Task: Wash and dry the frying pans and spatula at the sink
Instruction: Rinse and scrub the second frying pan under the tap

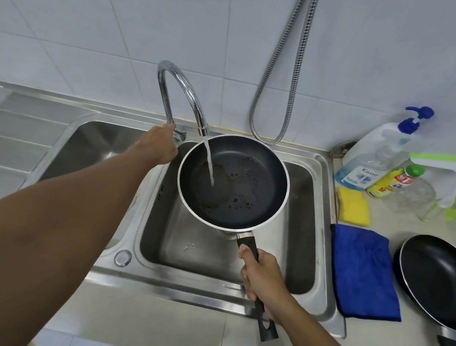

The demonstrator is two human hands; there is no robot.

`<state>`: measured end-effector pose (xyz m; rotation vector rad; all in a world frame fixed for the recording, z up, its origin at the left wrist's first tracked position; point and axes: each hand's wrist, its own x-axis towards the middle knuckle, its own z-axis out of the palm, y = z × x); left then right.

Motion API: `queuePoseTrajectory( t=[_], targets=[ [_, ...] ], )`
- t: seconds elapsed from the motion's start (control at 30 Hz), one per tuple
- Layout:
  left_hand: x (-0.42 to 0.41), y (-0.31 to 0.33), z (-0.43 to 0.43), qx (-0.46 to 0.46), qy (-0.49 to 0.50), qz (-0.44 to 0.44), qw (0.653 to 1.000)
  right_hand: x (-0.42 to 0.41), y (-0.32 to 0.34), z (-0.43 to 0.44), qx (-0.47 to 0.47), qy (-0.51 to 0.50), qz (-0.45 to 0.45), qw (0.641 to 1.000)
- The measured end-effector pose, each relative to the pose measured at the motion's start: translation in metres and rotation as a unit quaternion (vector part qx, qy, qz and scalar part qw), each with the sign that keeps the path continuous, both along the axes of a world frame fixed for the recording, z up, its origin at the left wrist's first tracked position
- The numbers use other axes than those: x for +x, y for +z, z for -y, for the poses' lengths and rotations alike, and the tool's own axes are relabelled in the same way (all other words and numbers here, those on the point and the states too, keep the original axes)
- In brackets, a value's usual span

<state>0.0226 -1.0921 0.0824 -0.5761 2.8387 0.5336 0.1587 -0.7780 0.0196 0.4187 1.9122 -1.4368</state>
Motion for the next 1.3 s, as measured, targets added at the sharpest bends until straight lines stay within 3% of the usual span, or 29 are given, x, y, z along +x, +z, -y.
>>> queuePoseTrajectory(
  t=[0.13,0.27,0.4,0.47,0.53,0.63,0.73,0.87,0.97,1.03,1.13,1.17,1.23,1.3],
  targets=[
    [0.002,-0.01,0.009,0.0,0.004,0.022,1.0,0.0,0.001,0.0,-0.012,-0.005,0.0,1.0],
    [0.037,-0.025,-0.005,0.058,0.094,-0.034,0.993,-0.002,0.002,0.002,-0.025,-0.015,0.016,0.999],
    [0.098,-0.066,-0.054,0.151,0.163,0.059,0.973,-0.002,0.004,0.01,-0.049,-0.016,0.022,0.998],
    [0.116,-0.077,-0.087,0.306,0.148,0.132,0.931,-0.001,0.005,0.017,-0.05,-0.015,0.012,0.999],
    [0.126,-0.08,-0.124,0.458,0.136,0.172,0.861,0.003,0.008,0.024,-0.064,-0.014,0.01,0.998],
    [0.126,-0.088,-0.154,0.608,0.209,0.11,0.758,0.009,0.008,0.03,-0.092,0.019,0.004,0.996],
    [0.119,-0.087,-0.161,0.681,0.306,0.061,0.662,0.015,0.002,0.03,-0.094,0.084,-0.029,0.992],
    [0.123,-0.084,-0.161,0.632,0.363,0.059,0.682,0.019,-0.012,0.022,-0.114,0.186,-0.007,0.976],
    [0.13,-0.085,-0.157,0.617,0.364,0.069,0.694,0.006,-0.009,-0.001,-0.085,0.329,0.049,0.939],
    [0.135,-0.086,-0.157,0.599,0.362,0.055,0.712,-0.018,-0.003,-0.023,-0.047,0.369,0.043,0.927],
    [0.141,-0.081,-0.16,0.593,0.36,0.055,0.718,-0.072,-0.014,-0.057,0.078,0.24,-0.1,0.962],
    [0.142,-0.079,-0.161,0.589,0.36,0.053,0.722,-0.091,-0.018,-0.069,0.143,0.18,-0.171,0.958],
    [0.142,-0.079,-0.16,0.589,0.366,0.035,0.719,-0.127,-0.02,-0.091,0.266,0.086,-0.283,0.917],
    [0.141,-0.079,-0.159,0.596,0.372,0.024,0.711,-0.158,-0.02,-0.114,0.394,0.033,-0.313,0.864]
  ],
)
